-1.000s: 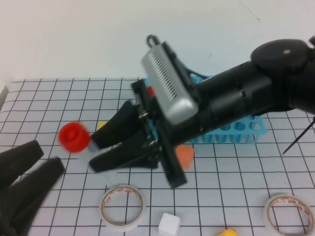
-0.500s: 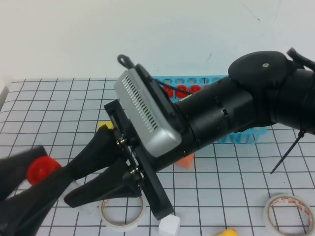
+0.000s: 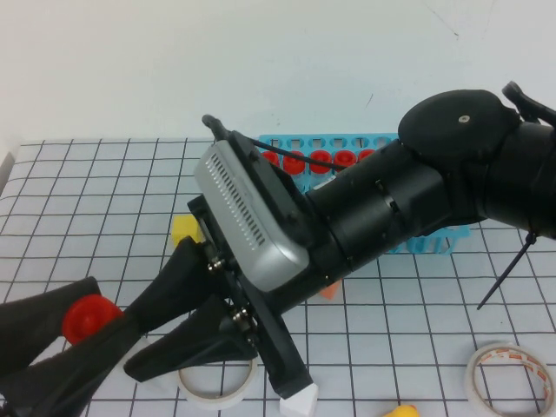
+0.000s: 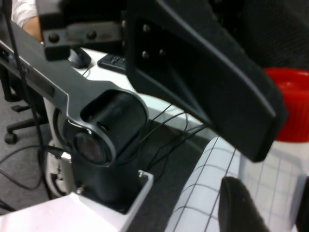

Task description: Place the test tubes

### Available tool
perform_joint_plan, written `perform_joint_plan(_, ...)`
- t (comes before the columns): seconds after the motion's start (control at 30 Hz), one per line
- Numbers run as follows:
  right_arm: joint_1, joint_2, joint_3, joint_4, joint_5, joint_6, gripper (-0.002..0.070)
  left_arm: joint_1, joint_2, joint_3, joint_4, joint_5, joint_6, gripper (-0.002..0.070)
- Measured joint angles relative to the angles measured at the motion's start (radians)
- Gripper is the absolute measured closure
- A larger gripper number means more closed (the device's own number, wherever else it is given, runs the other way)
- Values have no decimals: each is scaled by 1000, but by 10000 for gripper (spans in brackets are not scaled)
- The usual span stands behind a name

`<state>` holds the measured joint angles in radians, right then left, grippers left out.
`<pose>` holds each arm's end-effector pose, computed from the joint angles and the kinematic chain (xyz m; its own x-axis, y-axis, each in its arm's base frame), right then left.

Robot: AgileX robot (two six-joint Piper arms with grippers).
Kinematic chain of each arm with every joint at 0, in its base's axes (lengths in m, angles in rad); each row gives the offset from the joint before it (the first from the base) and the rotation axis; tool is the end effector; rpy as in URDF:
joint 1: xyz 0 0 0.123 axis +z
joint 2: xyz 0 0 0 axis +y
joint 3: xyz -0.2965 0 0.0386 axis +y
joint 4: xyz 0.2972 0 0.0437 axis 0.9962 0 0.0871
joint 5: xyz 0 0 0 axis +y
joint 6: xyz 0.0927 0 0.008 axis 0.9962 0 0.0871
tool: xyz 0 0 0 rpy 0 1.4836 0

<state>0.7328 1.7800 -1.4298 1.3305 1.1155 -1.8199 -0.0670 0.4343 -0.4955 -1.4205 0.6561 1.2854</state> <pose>0.2636 0.3465 0.3143 0.2068 -0.2659 -0.9416 -0.9282 -0.3575 -0.1029 0.1113 -0.0638 0.3470 -0.0297 -0.0751 -0.9967 0.6550 0.7517 -0.0762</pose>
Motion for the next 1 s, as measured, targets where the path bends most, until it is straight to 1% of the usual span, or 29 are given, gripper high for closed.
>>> perform_joint_plan(0.03, 0, 0, 0, -5, -2, 19, 439, 0, 0, 3, 0, -1, 0, 412)
perform_joint_plan(0.07, 0, 0, 0, -13, -6, 46, 415, 0, 0, 3, 2, 1, 0, 413)
perform_joint_plan(0.13, 0, 0, 0, -61, -9, 85, 346, 0, 0, 3, 4, -15, 10, 413)
perform_joint_plan(0.17, 0, 0, 0, -96, -11, 98, 298, 0, 0, 3, 2, -30, 12, 413)
perform_joint_plan(0.2, -2, 0, 0, -130, -11, 115, 270, 0, 0, 3, 0, -39, 14, 413)
perform_joint_plan(0.27, -8, 0, 0, -199, 1, 175, 246, 0, 0, 3, -2, -50, 16, 413)
perform_joint_plan(0.33, -17, -2, 0, -303, 24, 259, 253, 0, 0, 3, -2, -57, 16, 413)
perform_joint_plan(0.37, -22, -9, 0, -371, 42, 315, 274, 0, 0, 3, -4, -62, 16, 413)
perform_joint_plan(0.43, -25, -24, 0, -520, 68, 428, 349, 0, 0, 3, -4, -64, 17, 413)
perform_joint_plan(0.53, -26, -54, 0, -804, 91, 645, 549, 0, 0, 3, -4, -64, 18, 413)
perform_joint_plan(0.57, -26, -64, 0, -907, 96, 721, 592, 0, 0, 2, -4, -66, 19, 413)
perform_joint_plan(0.6, -28, -74, 0, -1003, 97, 790, 620, 0, 0, 2, -4, -68, 19, 413)
perform_joint_plan(0.67, -28, -91, 0, -1161, 97, 900, 648, 0, 0, 2, -6, -69, 24, 413)
perform_joint_plan(0.73, -30, -118, 0, -1246, 99, 989, 661, 0, 0, 2, -6, -70, 26, 413)
perform_joint_plan(0.87, -30, -215, 44, -1308, 99, 1112, 668, 0, 0, 2, -6, -84, 38, 413)
perform_joint_plan(1.0, -30, -376, 140, -1357, 84, 1205, 670, 0, 0, 2, -6, -89, 60, 413)
